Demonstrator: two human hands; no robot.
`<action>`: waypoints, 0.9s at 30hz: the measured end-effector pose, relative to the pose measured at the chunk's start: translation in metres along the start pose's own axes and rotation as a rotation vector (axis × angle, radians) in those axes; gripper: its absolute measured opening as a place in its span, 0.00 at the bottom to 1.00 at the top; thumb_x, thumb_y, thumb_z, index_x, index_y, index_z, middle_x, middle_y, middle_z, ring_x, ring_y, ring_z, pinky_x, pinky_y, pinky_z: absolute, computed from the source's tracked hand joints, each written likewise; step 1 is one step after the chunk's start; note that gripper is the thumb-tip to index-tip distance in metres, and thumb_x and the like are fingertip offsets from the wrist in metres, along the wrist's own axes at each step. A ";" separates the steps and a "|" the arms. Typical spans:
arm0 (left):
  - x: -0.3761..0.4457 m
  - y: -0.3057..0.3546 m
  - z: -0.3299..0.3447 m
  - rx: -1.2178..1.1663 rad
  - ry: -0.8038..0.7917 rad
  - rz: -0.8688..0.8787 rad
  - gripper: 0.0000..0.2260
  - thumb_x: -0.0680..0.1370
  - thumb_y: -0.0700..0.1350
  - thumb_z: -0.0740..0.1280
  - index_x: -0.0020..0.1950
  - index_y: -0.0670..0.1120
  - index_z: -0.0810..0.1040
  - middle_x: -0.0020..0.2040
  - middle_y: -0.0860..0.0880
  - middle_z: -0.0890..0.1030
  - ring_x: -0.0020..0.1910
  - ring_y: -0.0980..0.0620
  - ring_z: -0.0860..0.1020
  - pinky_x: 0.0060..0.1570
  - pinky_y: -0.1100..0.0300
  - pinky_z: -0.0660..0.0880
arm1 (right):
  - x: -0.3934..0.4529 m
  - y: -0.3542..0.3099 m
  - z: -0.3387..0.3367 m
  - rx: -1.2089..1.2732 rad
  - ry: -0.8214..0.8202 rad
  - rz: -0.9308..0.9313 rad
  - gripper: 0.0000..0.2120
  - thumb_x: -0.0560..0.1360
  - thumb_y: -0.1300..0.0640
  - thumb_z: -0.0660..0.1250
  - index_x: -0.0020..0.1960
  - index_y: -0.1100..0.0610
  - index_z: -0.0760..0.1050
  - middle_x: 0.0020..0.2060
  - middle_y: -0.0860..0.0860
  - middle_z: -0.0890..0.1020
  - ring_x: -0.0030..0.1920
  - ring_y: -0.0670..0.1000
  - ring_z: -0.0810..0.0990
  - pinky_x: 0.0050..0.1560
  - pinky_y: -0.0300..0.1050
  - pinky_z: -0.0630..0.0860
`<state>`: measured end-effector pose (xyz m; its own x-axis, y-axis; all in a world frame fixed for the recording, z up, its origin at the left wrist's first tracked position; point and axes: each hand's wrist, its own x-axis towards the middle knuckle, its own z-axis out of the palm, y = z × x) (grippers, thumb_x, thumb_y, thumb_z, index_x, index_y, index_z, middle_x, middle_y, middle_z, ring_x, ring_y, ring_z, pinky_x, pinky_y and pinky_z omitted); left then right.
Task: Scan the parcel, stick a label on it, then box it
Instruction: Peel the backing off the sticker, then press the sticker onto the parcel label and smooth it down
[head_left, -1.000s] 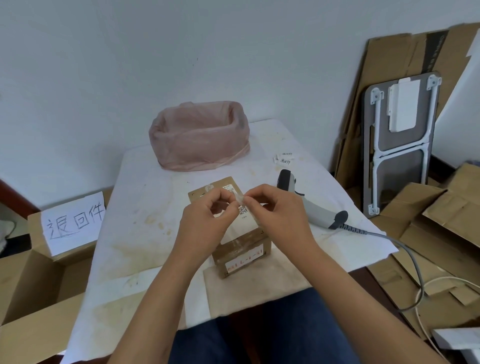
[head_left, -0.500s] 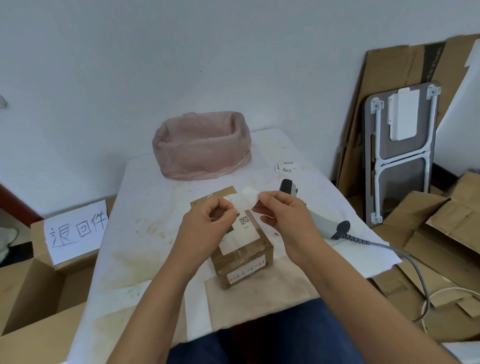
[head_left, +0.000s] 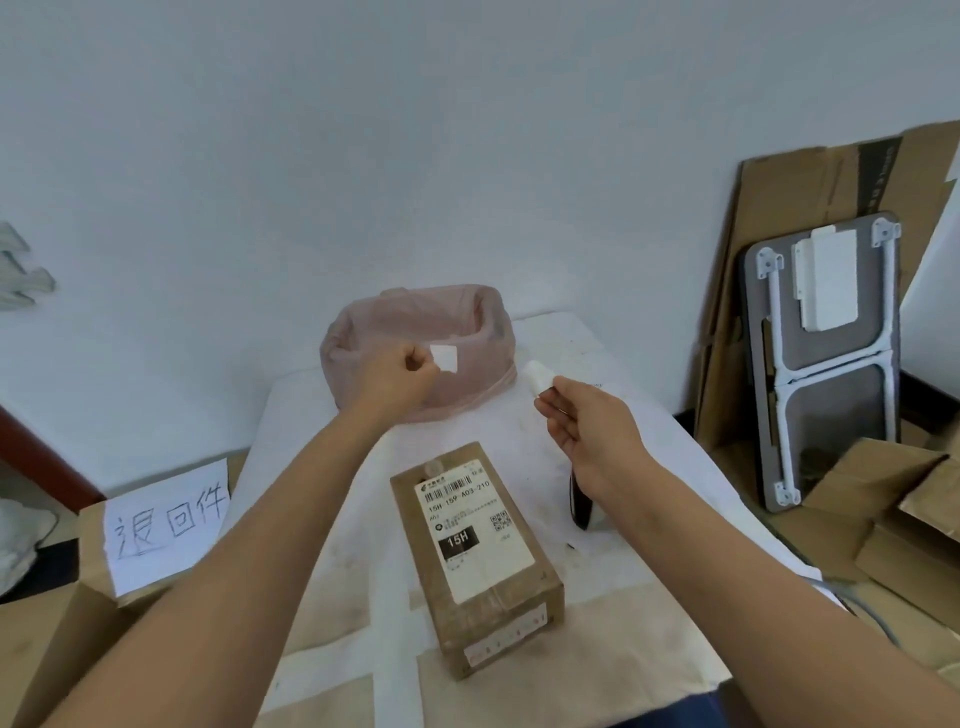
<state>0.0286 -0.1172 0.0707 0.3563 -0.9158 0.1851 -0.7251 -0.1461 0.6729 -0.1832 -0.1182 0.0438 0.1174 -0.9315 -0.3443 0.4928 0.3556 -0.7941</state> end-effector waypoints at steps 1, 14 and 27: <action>0.020 -0.002 0.000 0.090 0.051 -0.010 0.11 0.74 0.43 0.62 0.32 0.49 0.72 0.29 0.54 0.72 0.30 0.55 0.70 0.39 0.59 0.67 | 0.004 -0.002 0.001 0.006 0.004 -0.002 0.03 0.77 0.61 0.66 0.48 0.59 0.78 0.38 0.52 0.83 0.43 0.48 0.83 0.42 0.38 0.75; 0.100 -0.009 0.017 0.596 0.066 -0.074 0.14 0.79 0.39 0.61 0.62 0.41 0.79 0.57 0.40 0.82 0.56 0.39 0.81 0.46 0.54 0.71 | 0.035 0.000 0.008 0.006 0.011 0.024 0.04 0.77 0.61 0.65 0.50 0.60 0.78 0.37 0.51 0.82 0.40 0.46 0.82 0.41 0.37 0.74; 0.046 0.023 0.012 0.082 0.011 0.173 0.09 0.79 0.41 0.65 0.54 0.46 0.84 0.49 0.53 0.84 0.49 0.53 0.80 0.55 0.59 0.76 | 0.025 0.006 0.011 -0.119 -0.020 -0.064 0.05 0.77 0.61 0.64 0.44 0.57 0.78 0.38 0.50 0.82 0.42 0.47 0.81 0.45 0.40 0.74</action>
<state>0.0209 -0.1670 0.0859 0.2279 -0.9259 0.3013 -0.8215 -0.0168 0.5700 -0.1677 -0.1404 0.0354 0.1071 -0.9535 -0.2816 0.3945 0.3008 -0.8683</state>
